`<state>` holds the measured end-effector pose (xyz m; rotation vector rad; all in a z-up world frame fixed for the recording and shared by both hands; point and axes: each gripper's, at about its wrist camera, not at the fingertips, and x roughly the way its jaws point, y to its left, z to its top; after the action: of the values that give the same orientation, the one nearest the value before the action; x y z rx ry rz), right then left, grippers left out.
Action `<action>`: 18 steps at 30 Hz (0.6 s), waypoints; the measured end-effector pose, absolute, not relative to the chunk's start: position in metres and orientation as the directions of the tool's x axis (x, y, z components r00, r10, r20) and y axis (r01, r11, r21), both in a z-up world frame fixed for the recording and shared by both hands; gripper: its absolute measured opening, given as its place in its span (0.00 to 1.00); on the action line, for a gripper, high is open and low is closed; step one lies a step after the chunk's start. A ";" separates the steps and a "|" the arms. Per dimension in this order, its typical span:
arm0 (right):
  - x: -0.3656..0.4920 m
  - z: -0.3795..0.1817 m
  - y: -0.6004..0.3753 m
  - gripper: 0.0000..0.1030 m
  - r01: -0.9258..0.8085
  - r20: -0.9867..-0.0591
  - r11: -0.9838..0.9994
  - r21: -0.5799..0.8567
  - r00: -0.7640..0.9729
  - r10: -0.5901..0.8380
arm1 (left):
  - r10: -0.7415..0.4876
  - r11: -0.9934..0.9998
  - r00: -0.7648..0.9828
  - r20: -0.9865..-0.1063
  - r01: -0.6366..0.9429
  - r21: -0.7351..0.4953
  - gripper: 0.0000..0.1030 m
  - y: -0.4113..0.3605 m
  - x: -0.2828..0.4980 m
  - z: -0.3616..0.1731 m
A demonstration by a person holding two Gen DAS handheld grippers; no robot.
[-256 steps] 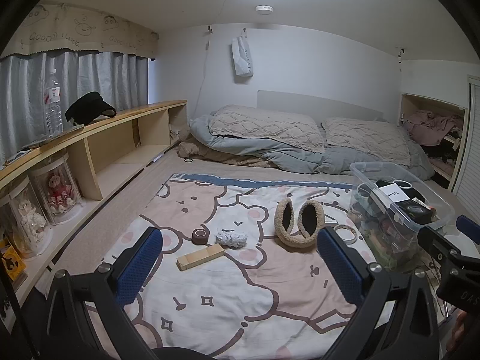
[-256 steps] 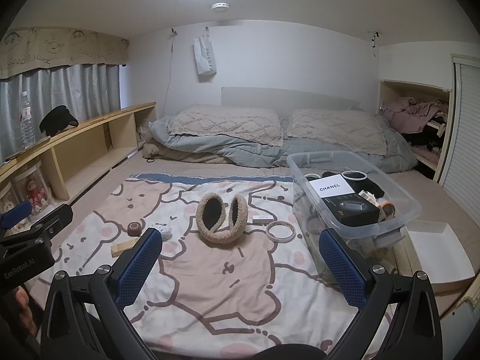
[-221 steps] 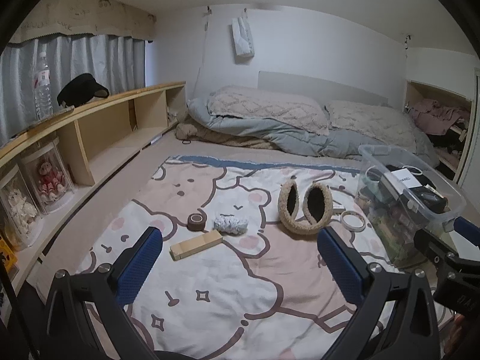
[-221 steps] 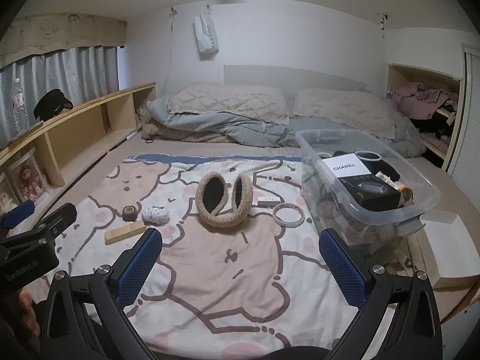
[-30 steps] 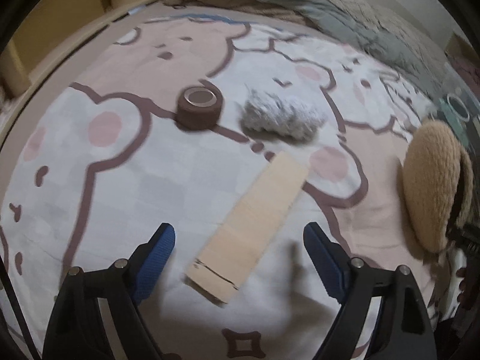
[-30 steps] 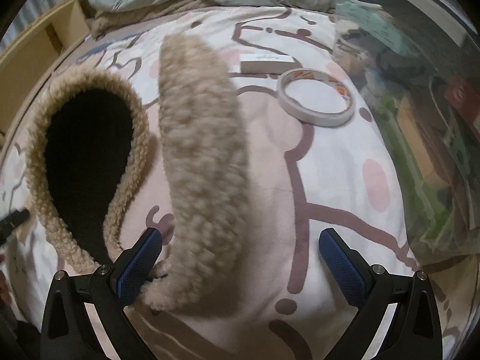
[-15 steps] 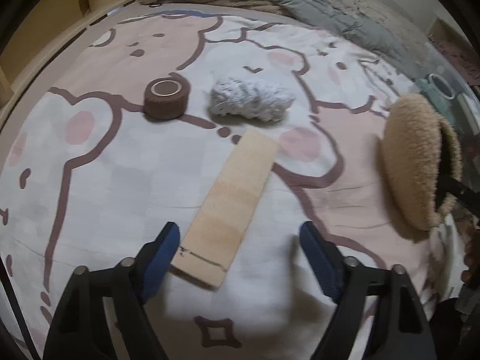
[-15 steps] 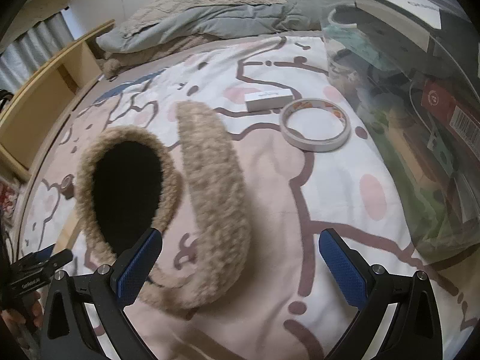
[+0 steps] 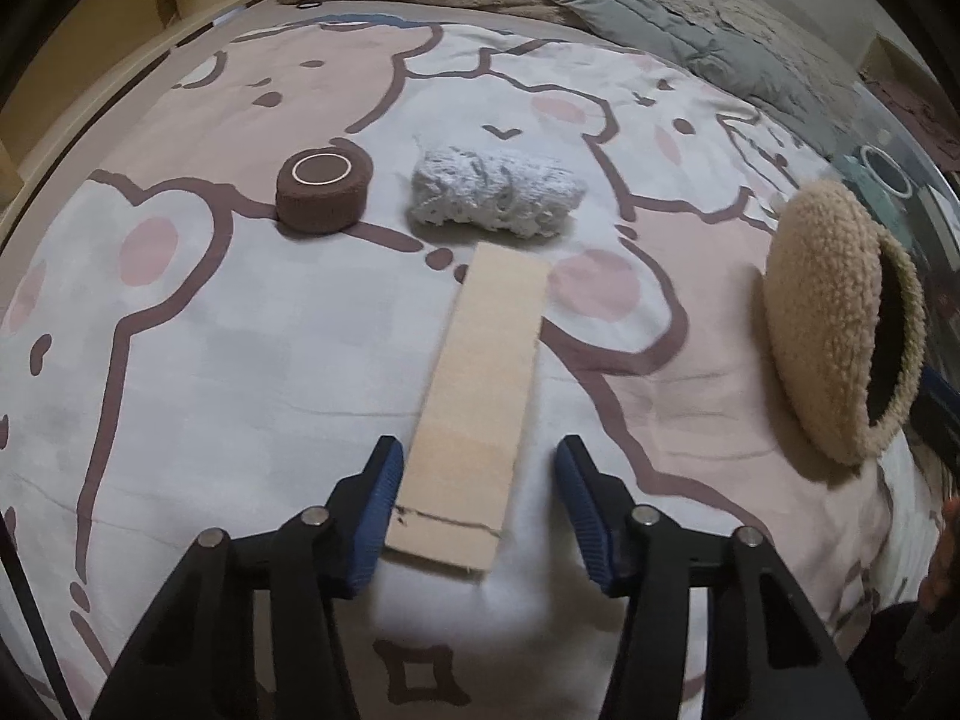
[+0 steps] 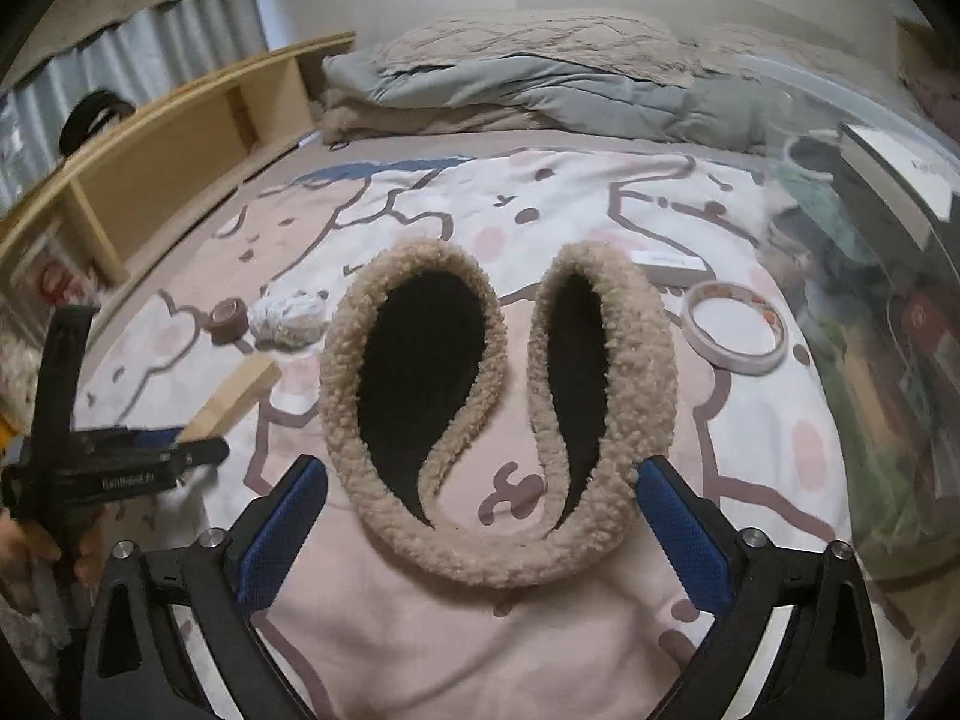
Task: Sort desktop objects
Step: 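Close the right gripper on the earmuff band while the left gripper closes on the wooden stick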
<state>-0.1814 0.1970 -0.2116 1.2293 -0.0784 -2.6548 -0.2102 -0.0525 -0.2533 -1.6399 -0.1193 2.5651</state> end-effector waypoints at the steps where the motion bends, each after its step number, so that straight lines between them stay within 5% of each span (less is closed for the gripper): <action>1: -0.181 -0.211 0.196 0.87 0.172 -0.749 -0.978 0.121 -0.631 -0.203 | 0.117 -0.993 -0.420 -0.900 -0.035 -0.113 0.51 -0.051 -0.212 -0.254; 7: -0.184 -0.200 0.205 0.51 0.129 -0.695 -0.984 0.125 -0.696 -0.180 | 0.070 -0.997 -0.432 -0.899 -0.049 -0.054 0.51 -0.044 -0.214 -0.256; 12: -0.159 -0.170 0.222 0.51 0.137 -0.492 -0.975 0.175 -0.845 -0.207 | 0.066 -0.998 -0.434 -0.899 -0.050 -0.049 0.51 -0.044 -0.214 -0.256; 18: -0.171 -0.194 0.205 0.51 0.265 -0.602 -0.950 0.168 -0.735 -0.311 | 0.064 -0.998 -0.434 -0.899 -0.047 -0.048 0.51 -0.043 -0.214 -0.257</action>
<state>-0.1712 0.2047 -0.1943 0.9434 -0.1019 -2.6671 -0.2137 -0.0434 -0.2568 -1.6347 -0.0238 2.6055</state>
